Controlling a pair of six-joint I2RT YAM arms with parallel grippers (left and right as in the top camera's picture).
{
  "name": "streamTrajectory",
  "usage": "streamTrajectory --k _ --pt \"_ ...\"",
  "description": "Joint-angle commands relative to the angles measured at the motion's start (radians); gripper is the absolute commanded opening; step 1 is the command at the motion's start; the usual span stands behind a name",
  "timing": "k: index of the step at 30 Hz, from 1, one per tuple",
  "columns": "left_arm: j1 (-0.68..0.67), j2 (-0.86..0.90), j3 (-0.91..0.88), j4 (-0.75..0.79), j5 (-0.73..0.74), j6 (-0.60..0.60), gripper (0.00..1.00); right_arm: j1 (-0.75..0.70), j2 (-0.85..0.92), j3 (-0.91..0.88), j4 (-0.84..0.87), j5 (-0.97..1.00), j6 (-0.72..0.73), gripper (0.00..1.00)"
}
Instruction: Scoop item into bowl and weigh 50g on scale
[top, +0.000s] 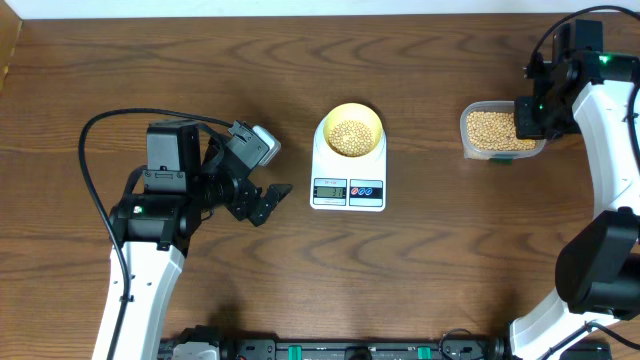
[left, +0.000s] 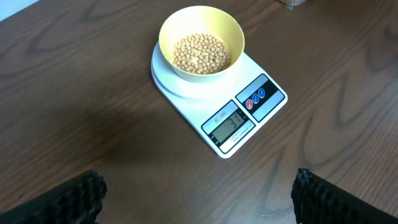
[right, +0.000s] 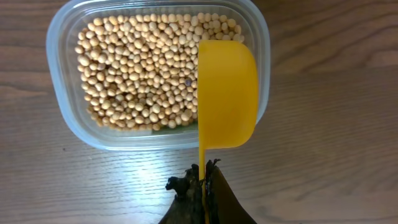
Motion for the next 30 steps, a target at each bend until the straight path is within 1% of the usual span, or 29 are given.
streamTrajectory --k 1,18,23,30 --pt "0.0 0.003 0.014 0.001 -0.005 0.006 0.98 0.007 0.003 0.012 0.0 0.03 -0.055 0.01" --pt "0.0 0.003 0.014 0.001 -0.005 0.006 0.98 -0.024 0.066 0.012 0.033 0.021 -0.079 0.01" --pt "0.0 0.003 0.014 0.001 -0.005 0.006 0.98 -0.024 0.095 0.012 0.037 -0.028 -0.079 0.01" --pt "0.0 0.003 0.014 0.0 -0.005 0.006 0.98 -0.02 0.142 0.011 0.038 -0.143 -0.079 0.01"
